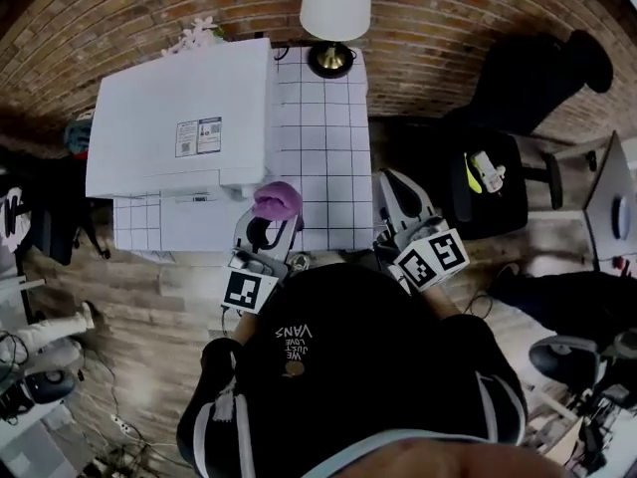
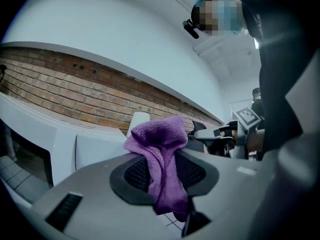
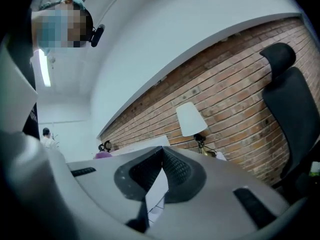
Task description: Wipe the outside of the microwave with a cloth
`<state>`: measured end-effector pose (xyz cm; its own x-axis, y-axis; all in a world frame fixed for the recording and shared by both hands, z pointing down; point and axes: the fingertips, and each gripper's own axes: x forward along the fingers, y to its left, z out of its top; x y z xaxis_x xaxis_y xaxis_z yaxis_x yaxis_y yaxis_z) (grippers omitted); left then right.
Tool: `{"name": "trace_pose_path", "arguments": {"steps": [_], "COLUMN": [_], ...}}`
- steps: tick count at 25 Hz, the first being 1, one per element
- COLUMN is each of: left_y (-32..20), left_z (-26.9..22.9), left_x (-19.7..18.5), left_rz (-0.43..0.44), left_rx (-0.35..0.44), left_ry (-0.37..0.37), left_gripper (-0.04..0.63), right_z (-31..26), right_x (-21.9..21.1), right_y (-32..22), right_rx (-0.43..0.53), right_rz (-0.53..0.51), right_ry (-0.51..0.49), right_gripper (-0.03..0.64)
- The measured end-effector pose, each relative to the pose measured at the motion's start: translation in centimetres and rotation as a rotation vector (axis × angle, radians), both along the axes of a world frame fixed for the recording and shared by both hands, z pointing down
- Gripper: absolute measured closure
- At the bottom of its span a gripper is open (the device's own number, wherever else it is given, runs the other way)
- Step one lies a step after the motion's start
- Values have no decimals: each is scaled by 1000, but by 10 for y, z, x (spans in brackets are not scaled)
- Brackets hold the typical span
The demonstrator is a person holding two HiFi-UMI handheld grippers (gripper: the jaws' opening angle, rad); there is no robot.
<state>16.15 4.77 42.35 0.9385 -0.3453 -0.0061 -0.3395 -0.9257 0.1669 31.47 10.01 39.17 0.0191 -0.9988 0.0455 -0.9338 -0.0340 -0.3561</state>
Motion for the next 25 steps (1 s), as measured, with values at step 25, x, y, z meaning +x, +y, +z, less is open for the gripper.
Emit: {"name": "trace_pose_path", "arguments": {"steps": [25], "left_y": [0], "left_z": [21], "left_x": [39], "left_rz": [-478], "left_rx": [-644], "left_ry": [749], "left_gripper": [465], "right_z": [2], "right_x": [49], "right_y": [-38], "right_rx": [16], "right_rz": [-562], "right_ry": [-25], "right_gripper": [618]}}
